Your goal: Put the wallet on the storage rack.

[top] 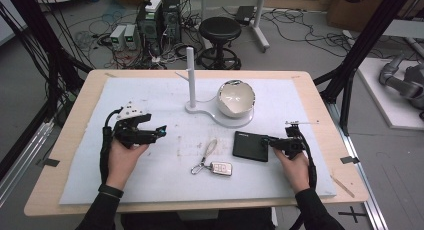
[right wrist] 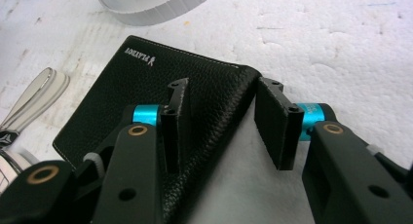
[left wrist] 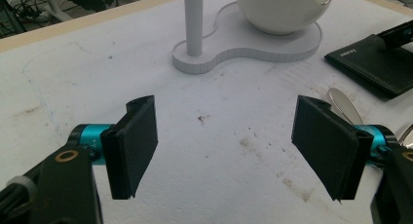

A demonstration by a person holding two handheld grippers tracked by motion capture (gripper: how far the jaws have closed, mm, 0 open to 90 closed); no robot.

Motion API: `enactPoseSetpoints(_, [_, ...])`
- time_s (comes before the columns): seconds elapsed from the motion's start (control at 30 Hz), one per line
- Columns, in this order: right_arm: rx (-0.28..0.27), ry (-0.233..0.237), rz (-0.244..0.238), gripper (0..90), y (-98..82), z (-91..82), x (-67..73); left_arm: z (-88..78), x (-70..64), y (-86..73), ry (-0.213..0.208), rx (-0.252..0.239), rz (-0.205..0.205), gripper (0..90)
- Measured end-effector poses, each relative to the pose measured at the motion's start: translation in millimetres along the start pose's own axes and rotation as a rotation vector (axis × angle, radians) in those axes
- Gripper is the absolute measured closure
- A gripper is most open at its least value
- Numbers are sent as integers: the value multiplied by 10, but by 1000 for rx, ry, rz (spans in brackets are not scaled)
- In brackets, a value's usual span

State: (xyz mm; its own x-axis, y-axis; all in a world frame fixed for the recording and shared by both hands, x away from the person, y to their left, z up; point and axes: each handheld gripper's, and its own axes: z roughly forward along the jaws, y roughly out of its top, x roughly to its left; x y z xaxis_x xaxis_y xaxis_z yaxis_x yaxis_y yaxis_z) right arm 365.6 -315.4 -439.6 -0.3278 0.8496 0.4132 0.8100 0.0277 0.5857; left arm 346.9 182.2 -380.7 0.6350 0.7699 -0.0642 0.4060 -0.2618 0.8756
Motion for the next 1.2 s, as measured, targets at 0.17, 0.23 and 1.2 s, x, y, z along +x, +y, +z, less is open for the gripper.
enactPoseSetpoints(0.17, [-11,17,-20,686,-3,25,-7,17,-29,4,-6,4,2,249])
enactPoseSetpoints(0.23, [-15,33,-18,746,0,27,-7,15,-32,7,-6,3,7,249])
enactPoseSetpoints(1.2, [-305,146,-265,856,616,-704,532,-6,-50,9,-8,3,14,249])
